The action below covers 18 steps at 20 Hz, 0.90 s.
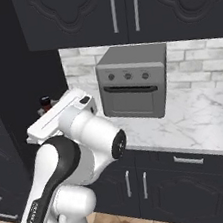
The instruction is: Place the mayonnaise and condiment bottle from the counter to the top shelf of the fridge. If the existing items in the fridge are on the top shelf, move them to other shelves.
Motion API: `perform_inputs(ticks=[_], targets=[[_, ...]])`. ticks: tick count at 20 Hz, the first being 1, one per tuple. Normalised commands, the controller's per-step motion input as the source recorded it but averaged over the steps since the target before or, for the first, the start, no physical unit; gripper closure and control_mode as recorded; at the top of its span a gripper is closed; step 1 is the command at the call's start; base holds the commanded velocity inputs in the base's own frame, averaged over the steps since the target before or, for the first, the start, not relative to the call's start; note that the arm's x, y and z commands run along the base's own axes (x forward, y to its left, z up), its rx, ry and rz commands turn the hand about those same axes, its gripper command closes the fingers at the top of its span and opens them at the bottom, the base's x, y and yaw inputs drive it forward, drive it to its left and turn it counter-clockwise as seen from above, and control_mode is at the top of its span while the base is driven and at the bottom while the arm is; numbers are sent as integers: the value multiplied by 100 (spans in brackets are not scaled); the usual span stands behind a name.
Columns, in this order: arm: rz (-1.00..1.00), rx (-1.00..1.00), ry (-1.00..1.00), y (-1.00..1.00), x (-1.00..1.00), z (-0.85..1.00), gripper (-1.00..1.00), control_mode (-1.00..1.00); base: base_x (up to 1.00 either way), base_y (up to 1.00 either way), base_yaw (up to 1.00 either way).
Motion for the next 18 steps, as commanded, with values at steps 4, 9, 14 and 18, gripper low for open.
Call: perform_inputs(ticks=[4, 9, 14, 18], targets=[[0, 0, 0, 0, 0, 0, 100, 100, -100, -3, 17], [0, 0, 0, 0, 0, 0, 100, 100, -100, -49, 12], [0, 0, 0, 0, 0, 0, 100, 100, -100, -100, -3], [0, 0, 0, 0, 0, 0, 100, 100, -68, -100, -19]])
